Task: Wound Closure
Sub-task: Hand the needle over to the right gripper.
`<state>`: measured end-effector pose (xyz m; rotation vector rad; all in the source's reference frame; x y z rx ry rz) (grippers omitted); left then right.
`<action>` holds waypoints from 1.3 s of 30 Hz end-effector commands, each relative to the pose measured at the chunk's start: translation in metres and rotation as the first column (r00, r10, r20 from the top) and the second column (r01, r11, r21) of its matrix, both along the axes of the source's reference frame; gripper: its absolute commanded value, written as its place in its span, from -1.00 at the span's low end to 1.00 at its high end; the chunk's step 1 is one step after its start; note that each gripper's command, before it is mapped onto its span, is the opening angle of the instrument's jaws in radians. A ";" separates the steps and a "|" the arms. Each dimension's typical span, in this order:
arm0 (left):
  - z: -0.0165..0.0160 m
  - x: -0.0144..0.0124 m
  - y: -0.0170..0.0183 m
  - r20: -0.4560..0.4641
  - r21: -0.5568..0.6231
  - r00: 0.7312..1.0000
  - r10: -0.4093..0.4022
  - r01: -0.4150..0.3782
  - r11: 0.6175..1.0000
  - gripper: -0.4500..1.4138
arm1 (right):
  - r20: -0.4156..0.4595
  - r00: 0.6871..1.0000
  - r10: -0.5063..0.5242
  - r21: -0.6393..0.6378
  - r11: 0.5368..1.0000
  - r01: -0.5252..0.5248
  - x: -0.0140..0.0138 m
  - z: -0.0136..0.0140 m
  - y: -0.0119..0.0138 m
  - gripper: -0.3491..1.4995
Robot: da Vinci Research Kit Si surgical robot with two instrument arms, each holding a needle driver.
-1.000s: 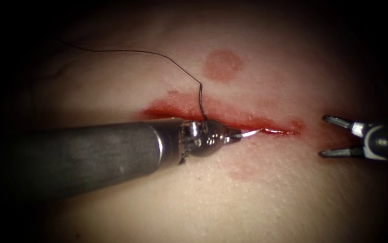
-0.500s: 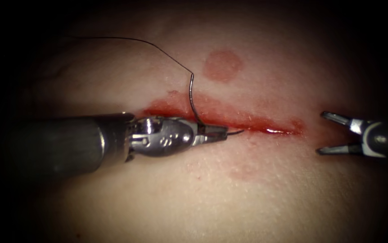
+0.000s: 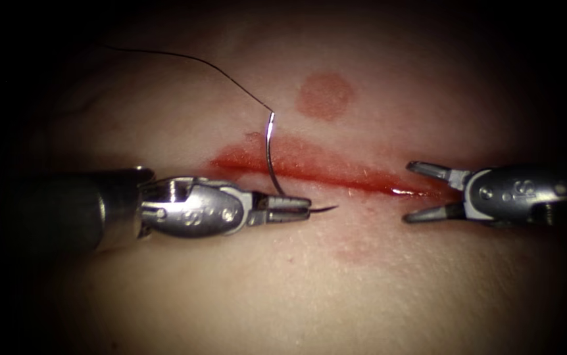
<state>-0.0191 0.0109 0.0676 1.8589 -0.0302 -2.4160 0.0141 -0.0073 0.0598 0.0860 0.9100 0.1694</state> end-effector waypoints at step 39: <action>-0.0001 -0.0013 -0.0011 0.424 -0.091 0.892 0.156 -0.129 0.987 -0.89 | -0.258 0.937 0.234 0.476 0.875 -0.088 0.0044 0.0095 0.0009 0.31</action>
